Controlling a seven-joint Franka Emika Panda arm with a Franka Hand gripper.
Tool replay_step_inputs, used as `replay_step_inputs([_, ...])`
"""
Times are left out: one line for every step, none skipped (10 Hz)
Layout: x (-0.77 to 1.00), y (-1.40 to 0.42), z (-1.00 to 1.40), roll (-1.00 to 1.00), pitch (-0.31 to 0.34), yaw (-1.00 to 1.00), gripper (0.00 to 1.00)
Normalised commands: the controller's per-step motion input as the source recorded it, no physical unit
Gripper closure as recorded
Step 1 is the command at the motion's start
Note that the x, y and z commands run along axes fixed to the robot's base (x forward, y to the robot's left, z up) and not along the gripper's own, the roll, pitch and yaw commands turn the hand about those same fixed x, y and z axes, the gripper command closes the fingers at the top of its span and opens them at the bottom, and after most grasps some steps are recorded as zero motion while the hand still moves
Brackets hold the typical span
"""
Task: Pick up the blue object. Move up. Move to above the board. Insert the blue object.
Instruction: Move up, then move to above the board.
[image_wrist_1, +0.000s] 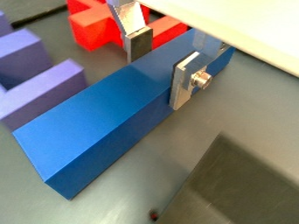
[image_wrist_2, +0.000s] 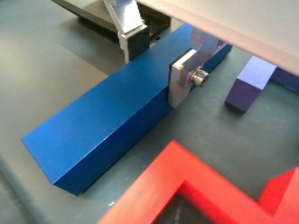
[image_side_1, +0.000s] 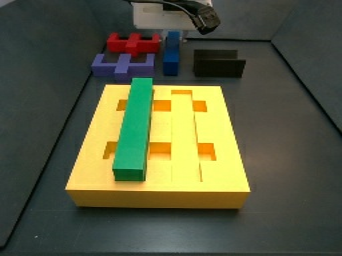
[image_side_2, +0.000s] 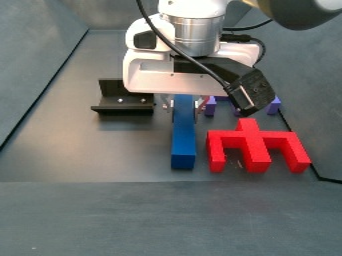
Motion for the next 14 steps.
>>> replay_step_inputs([0.0, 0.0, 0.83, 0.0, 0.0, 0.0, 1.0])
replay_step_inputs([0.0, -0.04, 0.84, -0.01, 0.005, 0.0, 1.0])
replay_step_inputs([-0.06, -0.04, 0.51, 0.0, 0.042, 0.0, 1.0])
replay_step_inputs([-0.04, -0.02, 0.3, 0.01, 0.027, 0.0, 1.0])
replay_step_inputs([0.0, 0.0, 1.4, 0.0, 0.0, 0.0, 1.0])
replay_step_inputs([0.0, 0.0, 1.4, 0.0, 0.001, 0.0, 1.0])
replay_step_inputs([-0.04, 0.0, 1.4, 0.01, 0.032, 0.0, 1.0])
replay_step_inputs([-0.03, 0.0, 1.4, 0.02, 0.024, 0.0, 1.0])
replay_step_inputs([0.0, 0.0, 1.4, 0.02, 0.049, 0.0, 1.0])
replay_step_inputs([-0.02, 0.0, 1.4, 0.02, 0.082, 0.0, 1.0])
replay_step_inputs([0.0, 0.0, 0.97, 0.03, 0.074, 0.01, 1.0])
replay_step_inputs([0.02, 0.0, 0.66, 0.02, 0.067, 0.01, 1.0])
replay_step_inputs([0.05, 0.01, 0.29, 0.01, 0.067, 0.0, 1.0])
replay_step_inputs([0.04, 0.0, 0.21, 0.0, 0.076, 0.0, 1.0])
